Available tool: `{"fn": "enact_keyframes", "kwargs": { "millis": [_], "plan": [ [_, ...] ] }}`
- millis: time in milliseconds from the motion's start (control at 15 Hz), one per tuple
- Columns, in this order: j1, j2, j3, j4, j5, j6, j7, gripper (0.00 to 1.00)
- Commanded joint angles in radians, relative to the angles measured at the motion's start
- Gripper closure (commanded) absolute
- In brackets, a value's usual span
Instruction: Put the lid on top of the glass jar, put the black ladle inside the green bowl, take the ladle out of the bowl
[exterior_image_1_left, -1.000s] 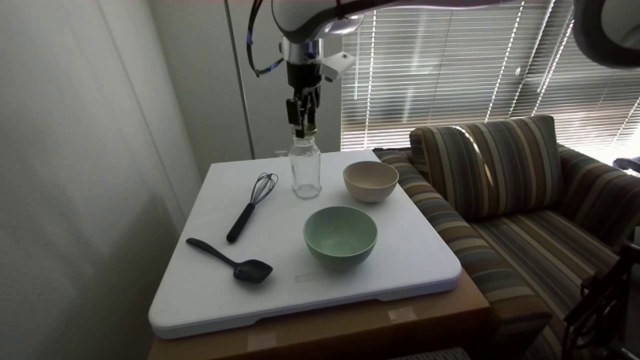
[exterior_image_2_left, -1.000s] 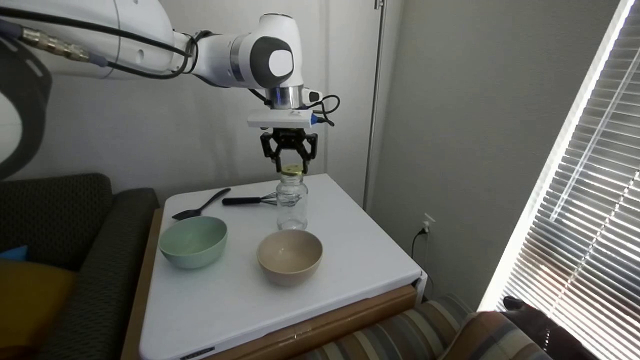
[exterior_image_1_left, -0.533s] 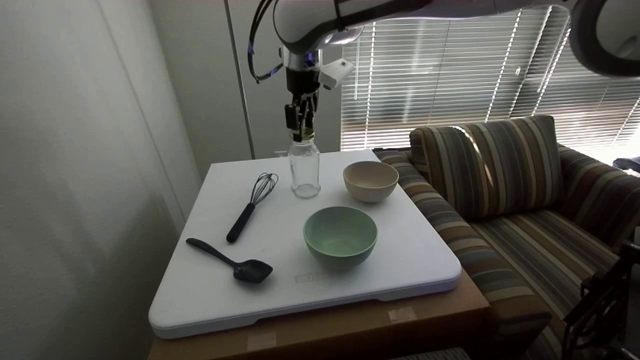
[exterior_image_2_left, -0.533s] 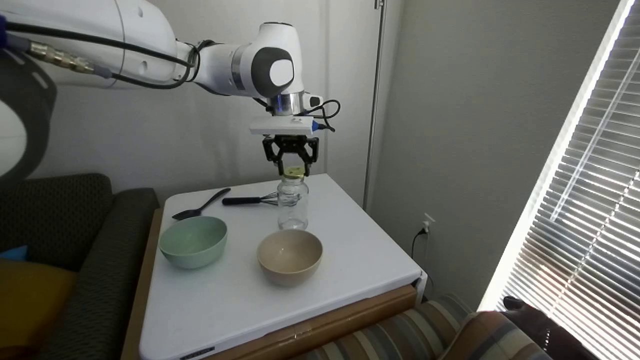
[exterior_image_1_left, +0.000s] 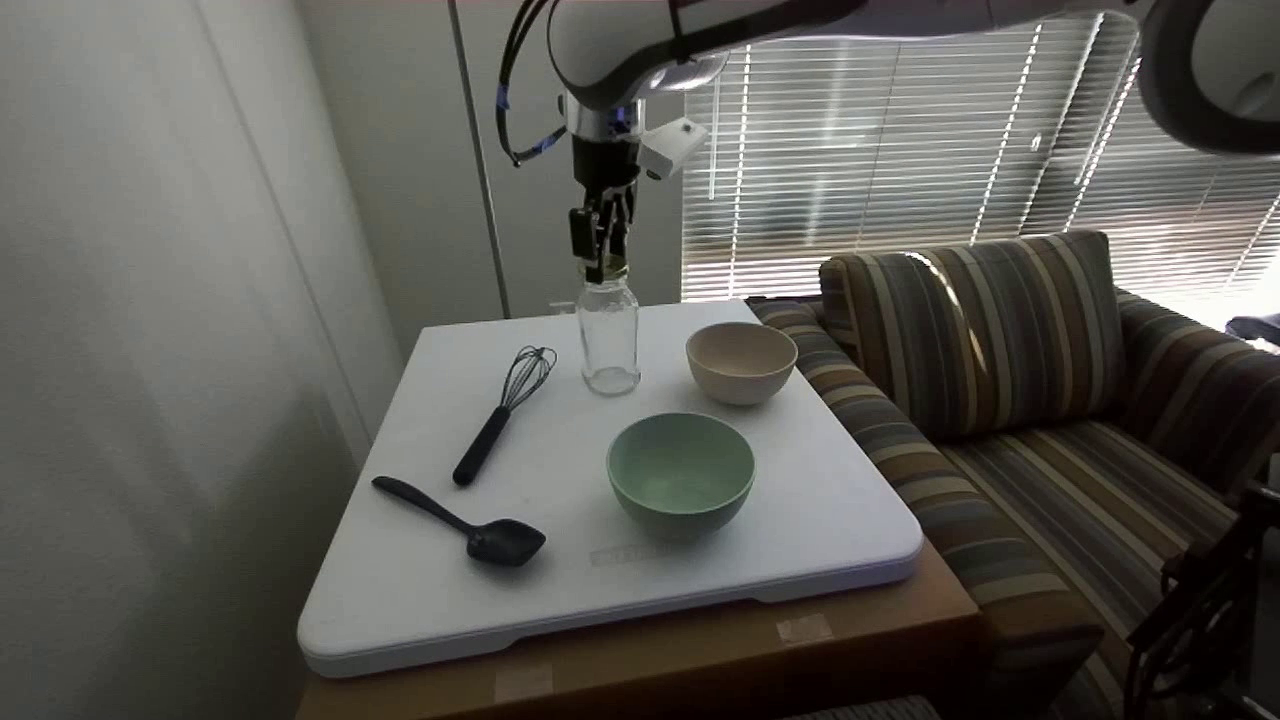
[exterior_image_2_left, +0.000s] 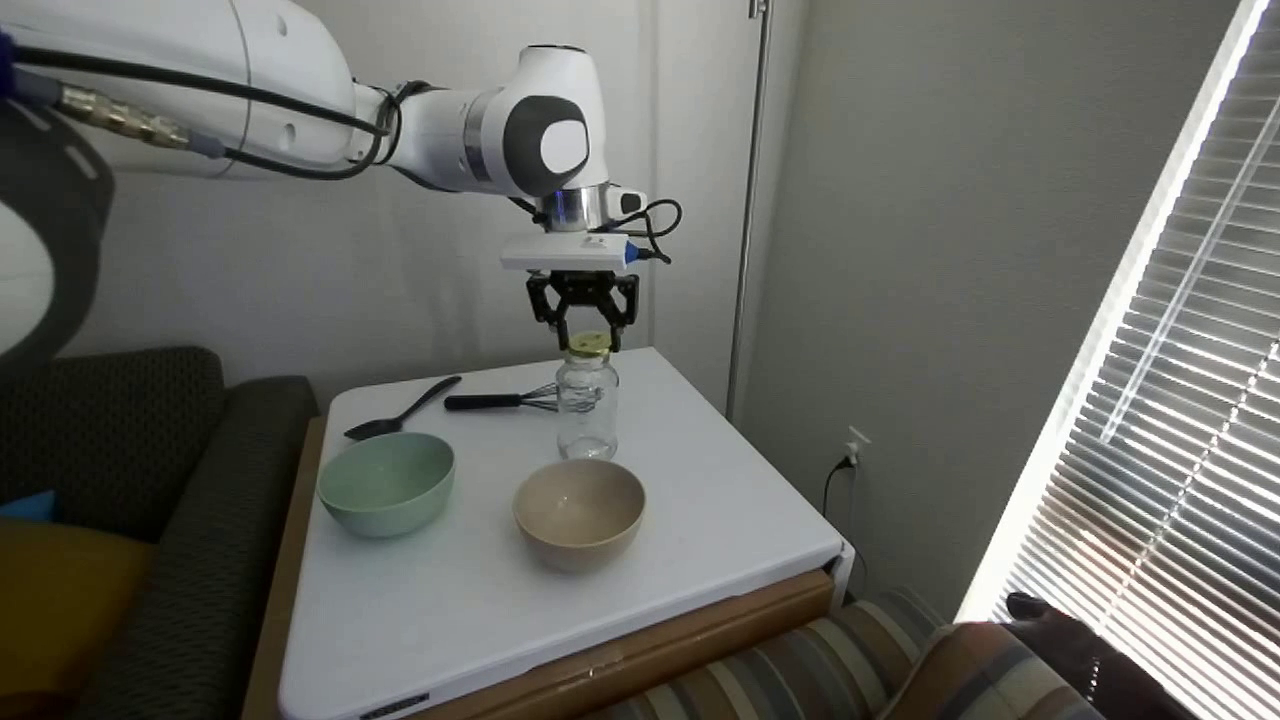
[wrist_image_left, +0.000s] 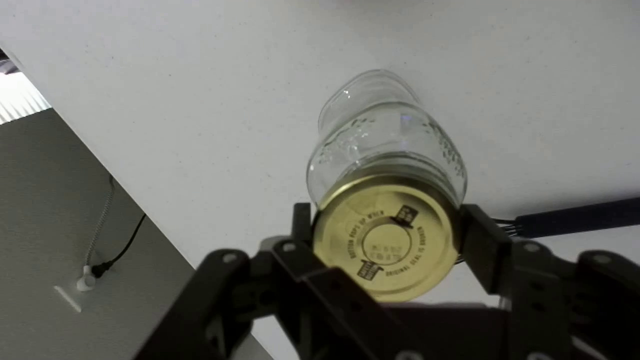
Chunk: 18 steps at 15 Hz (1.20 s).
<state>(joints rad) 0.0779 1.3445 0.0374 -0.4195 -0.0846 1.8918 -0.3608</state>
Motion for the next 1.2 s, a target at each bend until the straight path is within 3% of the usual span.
{"fn": "enact_keyframes", "kwargs": {
  "millis": [0,1133],
  "plan": [
    [-0.015,-0.019,0.022,-0.021,0.023,-0.014,-0.011,0.53],
    [-0.019,-0.006,0.017,-0.040,0.015,-0.045,0.000,0.53]
  ]
}}
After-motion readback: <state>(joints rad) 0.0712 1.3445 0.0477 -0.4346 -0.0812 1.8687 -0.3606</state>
